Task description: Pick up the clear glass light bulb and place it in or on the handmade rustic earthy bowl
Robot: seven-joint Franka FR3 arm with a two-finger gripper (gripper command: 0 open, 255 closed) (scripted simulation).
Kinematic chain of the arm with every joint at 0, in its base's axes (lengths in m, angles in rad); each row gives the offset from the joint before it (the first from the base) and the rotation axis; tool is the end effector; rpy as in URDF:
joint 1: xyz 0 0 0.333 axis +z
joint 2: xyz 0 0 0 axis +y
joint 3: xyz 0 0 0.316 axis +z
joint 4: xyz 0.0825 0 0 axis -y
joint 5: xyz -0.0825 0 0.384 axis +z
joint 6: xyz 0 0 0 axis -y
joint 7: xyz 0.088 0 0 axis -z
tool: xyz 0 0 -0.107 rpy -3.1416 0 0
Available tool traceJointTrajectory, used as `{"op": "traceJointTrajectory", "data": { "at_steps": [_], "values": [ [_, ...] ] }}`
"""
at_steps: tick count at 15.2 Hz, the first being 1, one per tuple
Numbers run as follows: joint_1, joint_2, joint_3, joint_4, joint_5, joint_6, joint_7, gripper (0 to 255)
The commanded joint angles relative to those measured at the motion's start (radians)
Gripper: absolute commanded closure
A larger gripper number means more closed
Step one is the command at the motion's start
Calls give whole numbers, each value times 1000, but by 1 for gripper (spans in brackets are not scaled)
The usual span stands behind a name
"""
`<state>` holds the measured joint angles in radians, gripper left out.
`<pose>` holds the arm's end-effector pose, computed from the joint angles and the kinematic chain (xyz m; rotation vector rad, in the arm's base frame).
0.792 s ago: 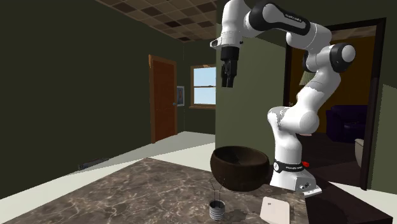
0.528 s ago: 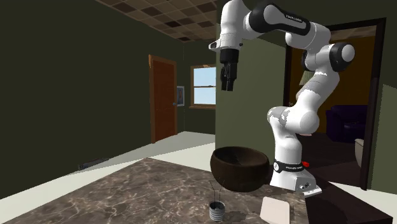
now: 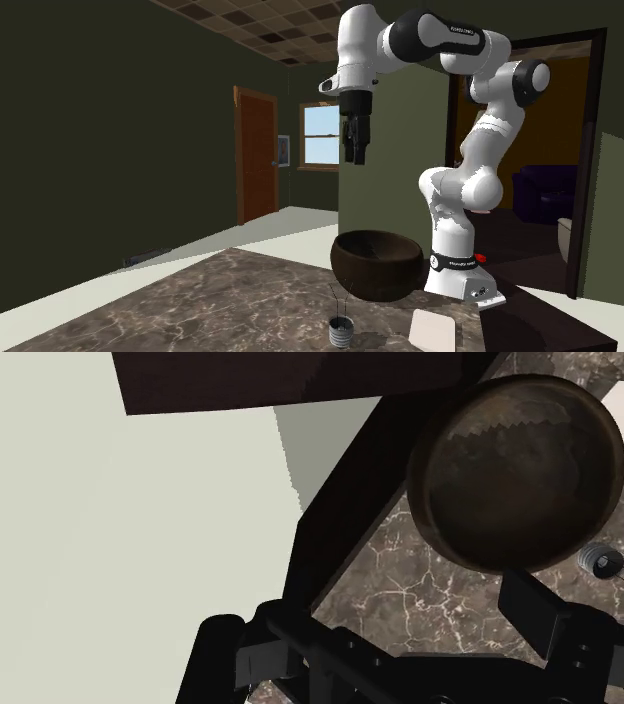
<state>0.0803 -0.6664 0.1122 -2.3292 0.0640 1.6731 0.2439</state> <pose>0.3405 0.0811 0.5713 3.1350 -0.1275 0.0132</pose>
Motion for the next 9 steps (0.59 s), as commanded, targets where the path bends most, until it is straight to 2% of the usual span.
{"op": "traceJointTrajectory", "data": {
  "at_steps": [1, 9],
  "values": [
    [11, 50, 31, 5, 26, 38, 37, 0],
    [52, 262, 142, 59, 100, 178, 170, 0]
  ]
}}
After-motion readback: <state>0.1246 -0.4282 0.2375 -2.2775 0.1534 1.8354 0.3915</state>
